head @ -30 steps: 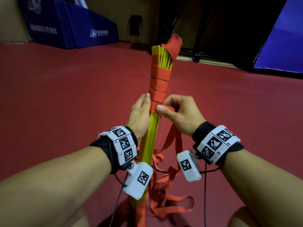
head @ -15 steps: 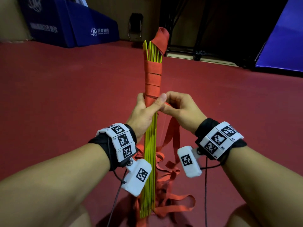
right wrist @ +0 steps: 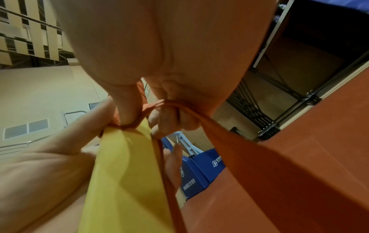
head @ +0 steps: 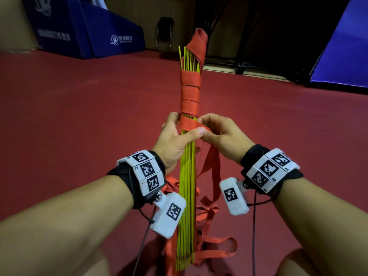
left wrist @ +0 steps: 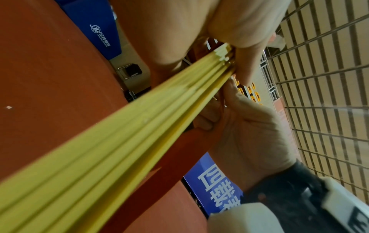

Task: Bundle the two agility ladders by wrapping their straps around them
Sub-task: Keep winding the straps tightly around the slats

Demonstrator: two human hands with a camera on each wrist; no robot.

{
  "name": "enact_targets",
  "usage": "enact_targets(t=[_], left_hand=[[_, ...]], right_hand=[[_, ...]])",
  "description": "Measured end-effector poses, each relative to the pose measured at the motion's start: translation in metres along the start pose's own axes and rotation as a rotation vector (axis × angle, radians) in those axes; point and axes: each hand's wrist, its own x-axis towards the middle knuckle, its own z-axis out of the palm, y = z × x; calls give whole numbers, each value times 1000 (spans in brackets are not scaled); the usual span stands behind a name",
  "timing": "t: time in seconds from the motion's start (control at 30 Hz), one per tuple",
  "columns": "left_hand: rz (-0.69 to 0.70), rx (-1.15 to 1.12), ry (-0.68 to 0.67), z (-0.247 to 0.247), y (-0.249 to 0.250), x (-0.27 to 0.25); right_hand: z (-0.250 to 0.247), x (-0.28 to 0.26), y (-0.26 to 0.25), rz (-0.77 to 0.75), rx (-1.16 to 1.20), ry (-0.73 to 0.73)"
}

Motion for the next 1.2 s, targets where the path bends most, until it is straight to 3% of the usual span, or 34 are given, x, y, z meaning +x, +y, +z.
enact_targets(t=[0.17, 0.3, 0.5, 0.67, 0.87, 1.0, 1.2], left_hand=[[16, -39, -8, -1, 0, 2], [27, -120, -45, 0, 2, 1], [63, -30, -82, 0, 5, -1], [83, 189, -75, -5, 2, -2], [125, 548, 30, -13, -7, 2], [154, 572, 124, -12, -7, 4], [144, 703, 172, -21, -5, 5]], right_hand=[[0, -2, -2, 16, -18, -7], [6, -6, -8, 7, 203, -103], [6, -4, -6, -10, 258, -57], [3, -6, -6, 53, 172, -29], [5, -6, -9, 134, 75, 34], [1, -3, -9, 112, -226, 81], [-13, -3, -13, 193, -474, -78]])
